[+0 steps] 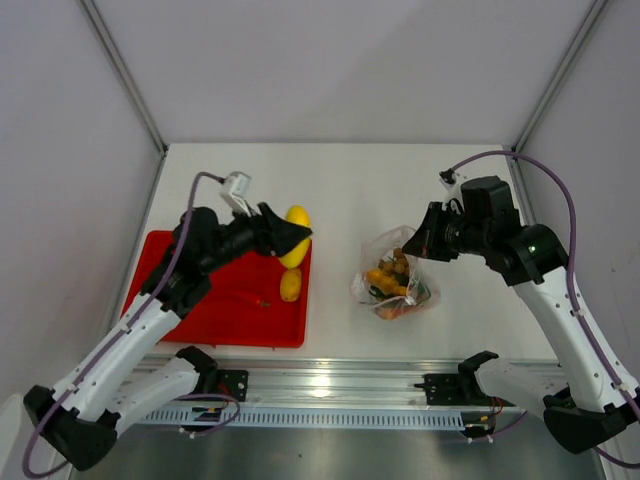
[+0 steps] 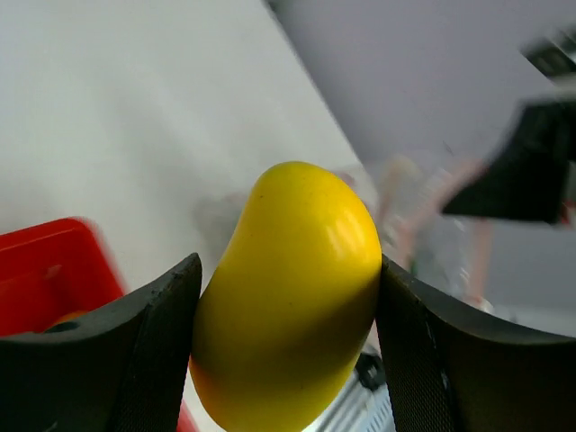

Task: Place the food in the zip-top bag and seal the zipper
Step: Place the fake fruit in the zipper food storage bag.

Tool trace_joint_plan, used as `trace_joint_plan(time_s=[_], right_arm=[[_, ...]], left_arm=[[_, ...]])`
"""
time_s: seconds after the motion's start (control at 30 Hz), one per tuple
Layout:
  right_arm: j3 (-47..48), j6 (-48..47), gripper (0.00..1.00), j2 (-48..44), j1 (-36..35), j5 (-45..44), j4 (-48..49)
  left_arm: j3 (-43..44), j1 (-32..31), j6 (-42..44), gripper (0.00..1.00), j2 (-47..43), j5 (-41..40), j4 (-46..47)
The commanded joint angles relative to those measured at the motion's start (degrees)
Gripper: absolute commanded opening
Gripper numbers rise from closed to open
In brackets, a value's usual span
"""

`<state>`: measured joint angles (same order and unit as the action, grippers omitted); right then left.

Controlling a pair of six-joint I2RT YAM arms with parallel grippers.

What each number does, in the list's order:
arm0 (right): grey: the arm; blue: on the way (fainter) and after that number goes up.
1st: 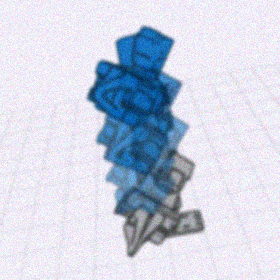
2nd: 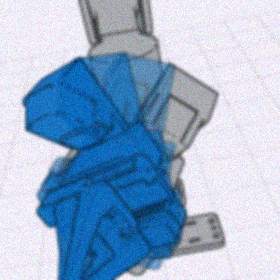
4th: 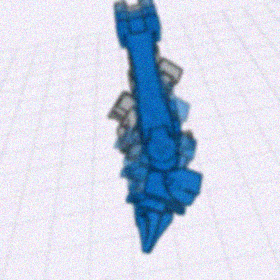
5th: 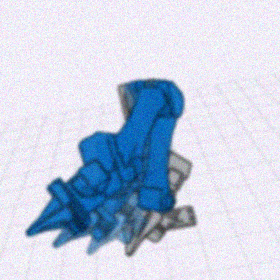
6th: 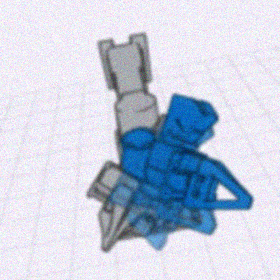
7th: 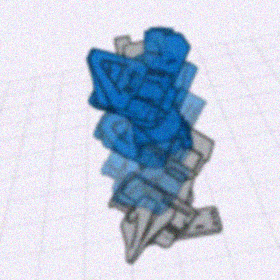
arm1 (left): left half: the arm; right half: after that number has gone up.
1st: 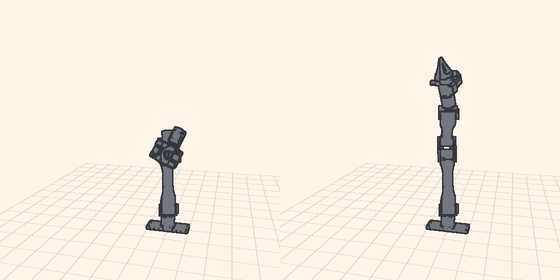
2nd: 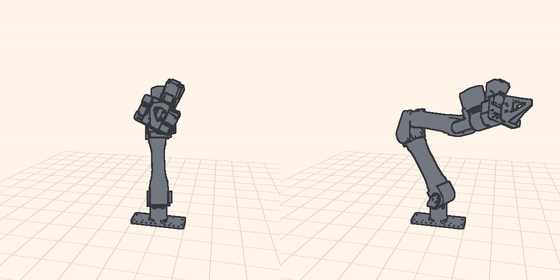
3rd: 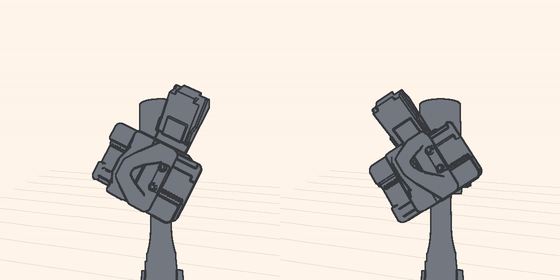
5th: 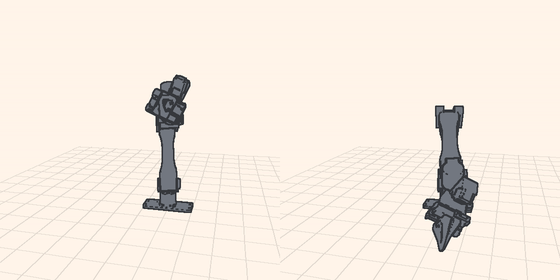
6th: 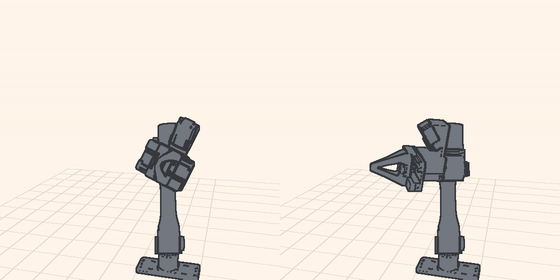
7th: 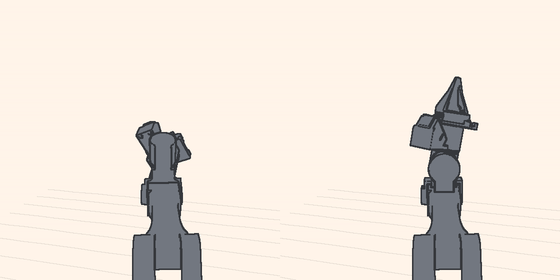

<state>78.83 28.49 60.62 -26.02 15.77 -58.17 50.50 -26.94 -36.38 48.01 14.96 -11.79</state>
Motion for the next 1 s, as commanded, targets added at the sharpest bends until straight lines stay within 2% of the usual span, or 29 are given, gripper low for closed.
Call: trace_joint_plan(time_s=[0.0, 0.03, 0.13, 0.27, 0.33, 0.43, 0.5, 0.7, 0.87, 0.9, 0.97], right_arm=[[3.52, 1.48, 0.00, -0.06, 0.18, -1.44, 0.87], [3.87, 1.83, 0.00, 0.02, 0.27, -1.44, 0.95], [4.49, 2.62, 0.00, 0.11, 0.27, -1.44, 0.87], [5.19, 3.24, 0.00, 0.03, 0.18, -1.53, 0.60], [5.55, 3.59, 0.00, -0.24, 0.18, -1.53, 0.34], [6.07, 4.47, 0.00, -0.42, 0.18, -0.66, 0.60], [6.16, 5.17, 0.00, -0.68, 0.18, -0.04, 0.78], [5.99, 7.01, 0.00, -1.12, 0.18, 2.25, 1.57], [5.46, 9.56, 0.00, -1.73, 0.18, 3.39, 3.06], [5.29, 10.26, 0.00, -2.08, 0.18, 3.65, 4.11], [4.50, 12.90, 0.00, -2.61, 0.09, 3.74, 5.17]], left_arm=[[3.73, -10.22, 3.42, 0.01, 1.73, 11.75, 12.82], [3.90, -14.24, 3.42, 0.01, 3.13, 12.45, 14.59], [5.04, -21.02, 3.94, 0.01, 6.38, 13.69, 18.90], [9.52, -26.49, 5.27, 0.01, 11.91, 12.02, 17.16], [9.79, -28.33, 4.39, 0.01, 13.59, 12.72, 19.51], [8.13, -29.40, 2.03, 0.01, 15.88, 12.20, 25.48], [5.77, -29.40, -0.52, 0.01, 16.67, 13.60, 35.57], [3.99, -29.49, -2.90, 0.00, 20.54, 12.73, 53.68], [1.10, -30.19, -5.19, 0.01, 22.83, 3.43, 59.86], [0.57, -30.45, -4.58, 0.01, 22.74, -0.16, 60.65], [-0.14, -31.33, -2.83, 0.01, 23.09, -2.12, 61.98]])
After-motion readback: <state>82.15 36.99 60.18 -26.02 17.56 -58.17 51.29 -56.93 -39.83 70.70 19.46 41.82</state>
